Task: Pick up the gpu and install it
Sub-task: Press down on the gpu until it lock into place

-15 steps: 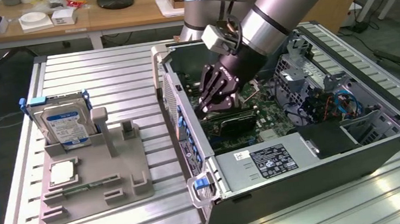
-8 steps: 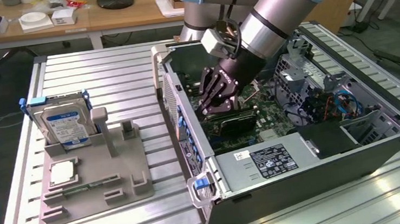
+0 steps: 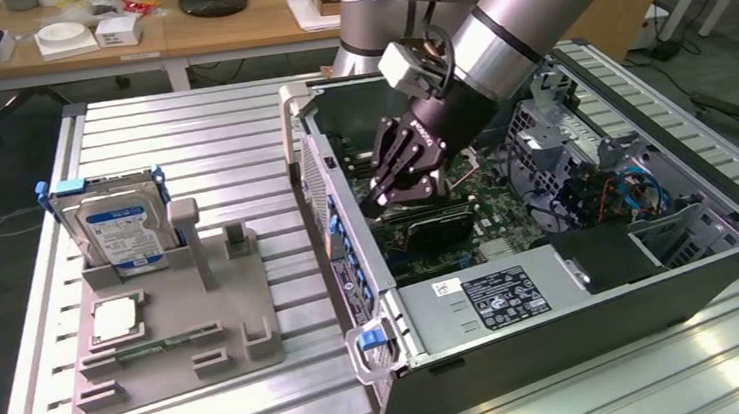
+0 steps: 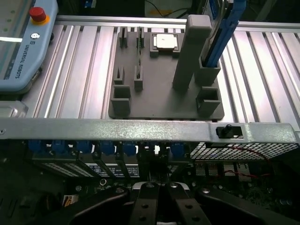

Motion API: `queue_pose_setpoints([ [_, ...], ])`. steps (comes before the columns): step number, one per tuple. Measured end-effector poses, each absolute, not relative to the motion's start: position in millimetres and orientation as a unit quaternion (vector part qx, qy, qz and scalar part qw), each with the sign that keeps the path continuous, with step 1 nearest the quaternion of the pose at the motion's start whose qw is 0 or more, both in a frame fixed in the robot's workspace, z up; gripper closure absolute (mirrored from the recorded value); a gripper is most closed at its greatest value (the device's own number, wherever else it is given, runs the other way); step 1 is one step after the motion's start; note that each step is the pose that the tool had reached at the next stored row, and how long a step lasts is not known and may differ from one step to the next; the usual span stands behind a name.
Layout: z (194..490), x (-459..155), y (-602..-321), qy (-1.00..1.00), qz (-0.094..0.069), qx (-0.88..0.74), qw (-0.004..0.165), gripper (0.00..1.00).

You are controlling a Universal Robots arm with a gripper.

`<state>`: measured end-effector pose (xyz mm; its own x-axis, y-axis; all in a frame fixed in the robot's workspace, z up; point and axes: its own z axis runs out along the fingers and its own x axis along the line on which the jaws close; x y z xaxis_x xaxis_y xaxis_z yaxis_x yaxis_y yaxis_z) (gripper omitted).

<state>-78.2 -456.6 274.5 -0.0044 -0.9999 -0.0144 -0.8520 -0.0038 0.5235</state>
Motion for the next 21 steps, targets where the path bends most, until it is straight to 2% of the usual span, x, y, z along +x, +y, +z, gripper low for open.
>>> queue_pose_setpoints([
  [5,273.9,-78.2,-456.6,-0.678,-0.207,0.677,0.197,0.9],
  [21,267.4,-80.4,-456.5,-0.678,-0.207,0.677,0.198,0.9],
])
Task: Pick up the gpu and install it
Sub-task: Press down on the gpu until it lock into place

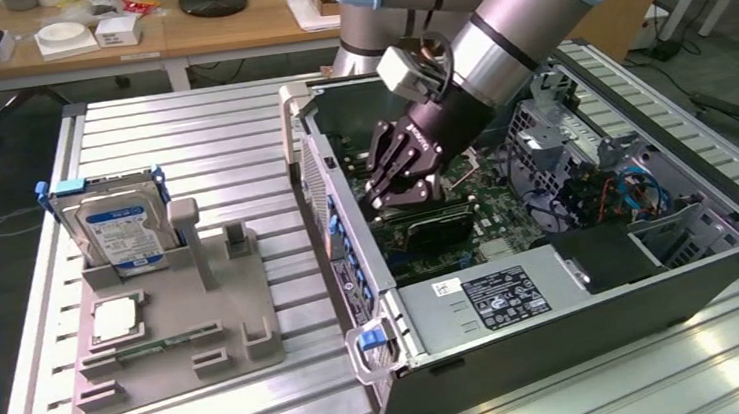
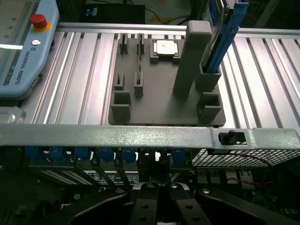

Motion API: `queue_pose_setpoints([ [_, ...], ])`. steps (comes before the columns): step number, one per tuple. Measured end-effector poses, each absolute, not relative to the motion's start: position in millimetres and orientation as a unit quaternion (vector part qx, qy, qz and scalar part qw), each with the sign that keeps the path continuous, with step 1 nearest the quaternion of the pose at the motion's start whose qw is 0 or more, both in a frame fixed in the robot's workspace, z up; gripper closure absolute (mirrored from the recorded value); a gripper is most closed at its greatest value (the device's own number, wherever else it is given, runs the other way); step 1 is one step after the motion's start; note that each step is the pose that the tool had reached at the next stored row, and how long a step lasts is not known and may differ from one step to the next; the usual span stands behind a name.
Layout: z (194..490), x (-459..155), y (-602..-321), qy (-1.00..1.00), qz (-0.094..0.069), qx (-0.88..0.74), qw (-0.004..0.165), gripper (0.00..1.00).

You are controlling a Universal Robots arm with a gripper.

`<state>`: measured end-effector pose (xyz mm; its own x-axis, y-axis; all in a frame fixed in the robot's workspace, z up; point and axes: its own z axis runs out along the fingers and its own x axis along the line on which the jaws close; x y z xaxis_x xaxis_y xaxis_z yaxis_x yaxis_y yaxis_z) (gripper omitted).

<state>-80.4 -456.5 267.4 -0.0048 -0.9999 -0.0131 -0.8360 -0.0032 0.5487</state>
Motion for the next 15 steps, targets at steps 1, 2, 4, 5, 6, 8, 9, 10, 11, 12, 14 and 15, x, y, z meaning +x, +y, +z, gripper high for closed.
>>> queue_pose_setpoints([
  [1,266.2,-80.9,-456.6,-0.678,-0.207,0.677,0.198,0.9],
  [2,264.7,-81.5,-456.7,-0.678,-0.207,0.677,0.198,0.9],
  [4,262.4,-81.6,-456.6,-0.678,-0.207,0.677,0.198,0.9],
  [5,261.6,-80.8,-456.5,-0.678,-0.207,0.677,0.198,0.9],
  [6,259.5,-79.2,-455.9,-0.677,-0.208,0.678,0.195,0.9],
  [8,260.0,-76.8,-455.9,-0.678,-0.208,0.678,0.196,0.9],
  [9,261.1,-75.7,-456.0,-0.678,-0.207,0.677,0.197,0.9],
  [10,260.8,-75.4,-456.0,-0.678,-0.207,0.677,0.197,0.9],
  [11,260.7,-75.4,-456.0,-0.678,-0.207,0.678,0.196,0.9],
  [12,261.0,-75.4,-456.0,-0.679,-0.205,0.678,0.194,0.9],
  [14,260.9,-75.5,-455.9,-0.682,-0.193,0.681,0.183,0.9],
  [15,260.9,-75.7,-455.9,-0.683,-0.187,0.683,0.177,0.9],
])
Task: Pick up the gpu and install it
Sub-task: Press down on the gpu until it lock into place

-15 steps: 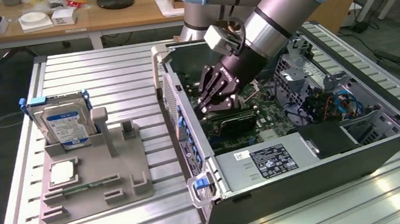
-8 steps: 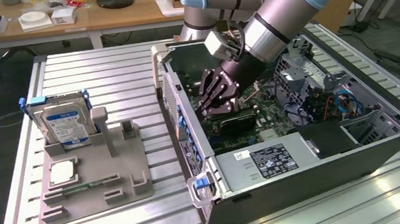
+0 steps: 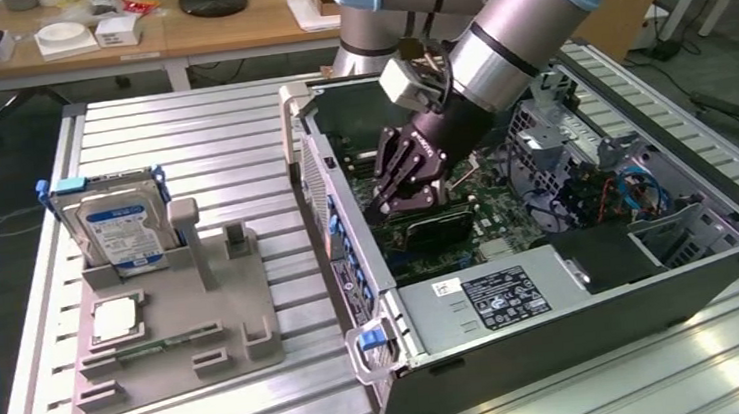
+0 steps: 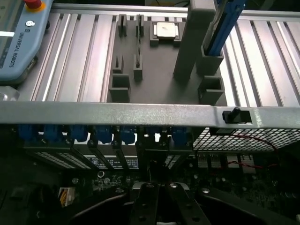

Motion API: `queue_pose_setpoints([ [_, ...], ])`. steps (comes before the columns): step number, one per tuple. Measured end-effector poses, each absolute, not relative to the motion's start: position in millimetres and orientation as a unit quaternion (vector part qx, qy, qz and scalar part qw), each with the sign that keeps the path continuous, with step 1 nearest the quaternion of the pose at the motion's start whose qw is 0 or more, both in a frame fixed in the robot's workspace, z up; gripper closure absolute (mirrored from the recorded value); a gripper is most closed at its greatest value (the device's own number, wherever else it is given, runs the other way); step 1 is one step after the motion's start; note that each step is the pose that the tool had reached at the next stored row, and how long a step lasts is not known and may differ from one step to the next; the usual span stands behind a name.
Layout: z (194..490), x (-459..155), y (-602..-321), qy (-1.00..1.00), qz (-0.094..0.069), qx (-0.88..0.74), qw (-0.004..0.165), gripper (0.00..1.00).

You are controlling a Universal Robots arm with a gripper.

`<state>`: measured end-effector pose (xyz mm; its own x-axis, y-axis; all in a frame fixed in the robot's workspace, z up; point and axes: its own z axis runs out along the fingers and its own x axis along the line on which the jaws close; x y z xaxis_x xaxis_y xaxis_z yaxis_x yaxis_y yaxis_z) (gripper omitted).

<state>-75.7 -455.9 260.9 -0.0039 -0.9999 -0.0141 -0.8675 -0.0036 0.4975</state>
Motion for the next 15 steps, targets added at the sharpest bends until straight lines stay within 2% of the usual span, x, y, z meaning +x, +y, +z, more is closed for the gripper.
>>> queue_pose_setpoints([
  [11,260.9,-75.9,-454.5,-0.698,-0.117,0.698,0.109,0.9],
  [15,265.2,-76.0,-453.7,-0.699,-0.109,0.699,0.105,0.9],
])
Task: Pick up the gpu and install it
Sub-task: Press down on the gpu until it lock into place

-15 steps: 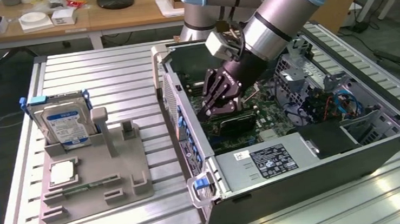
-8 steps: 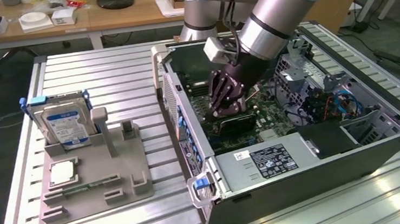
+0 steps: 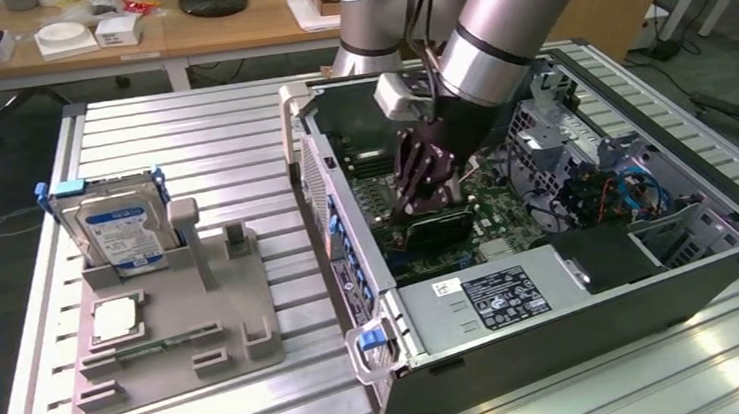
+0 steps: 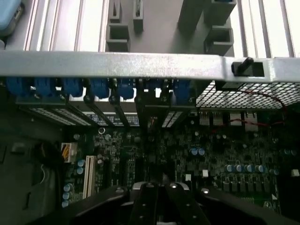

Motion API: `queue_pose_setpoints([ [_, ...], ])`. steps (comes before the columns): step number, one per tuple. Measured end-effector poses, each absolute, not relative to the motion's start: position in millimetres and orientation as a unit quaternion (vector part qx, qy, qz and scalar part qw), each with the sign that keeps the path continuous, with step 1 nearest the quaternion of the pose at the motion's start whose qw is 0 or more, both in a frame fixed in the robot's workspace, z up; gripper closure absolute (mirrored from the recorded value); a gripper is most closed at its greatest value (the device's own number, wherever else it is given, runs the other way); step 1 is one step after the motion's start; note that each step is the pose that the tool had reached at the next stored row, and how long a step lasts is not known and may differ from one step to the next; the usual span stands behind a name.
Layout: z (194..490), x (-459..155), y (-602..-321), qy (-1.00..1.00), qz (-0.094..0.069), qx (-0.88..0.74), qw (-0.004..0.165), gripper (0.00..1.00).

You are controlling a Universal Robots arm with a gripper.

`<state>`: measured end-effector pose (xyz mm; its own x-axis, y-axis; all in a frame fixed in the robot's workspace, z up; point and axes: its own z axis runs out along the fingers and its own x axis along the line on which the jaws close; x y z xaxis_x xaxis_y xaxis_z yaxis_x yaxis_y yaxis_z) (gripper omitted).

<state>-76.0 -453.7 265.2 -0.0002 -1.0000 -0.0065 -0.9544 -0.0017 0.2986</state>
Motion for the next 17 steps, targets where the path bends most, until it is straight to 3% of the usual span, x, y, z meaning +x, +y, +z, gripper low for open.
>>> queue_pose_setpoints([
  [4,274.0,-76.2,-453.5,-0.699,-0.106,0.699,0.105,0.9],
  [9,274.0,-79.0,-452.5,-0.703,-0.075,0.703,0.075,0.9],
  [17,274.0,-79.1,-452.5,-0.703,-0.074,0.703,0.074,0.9],
])
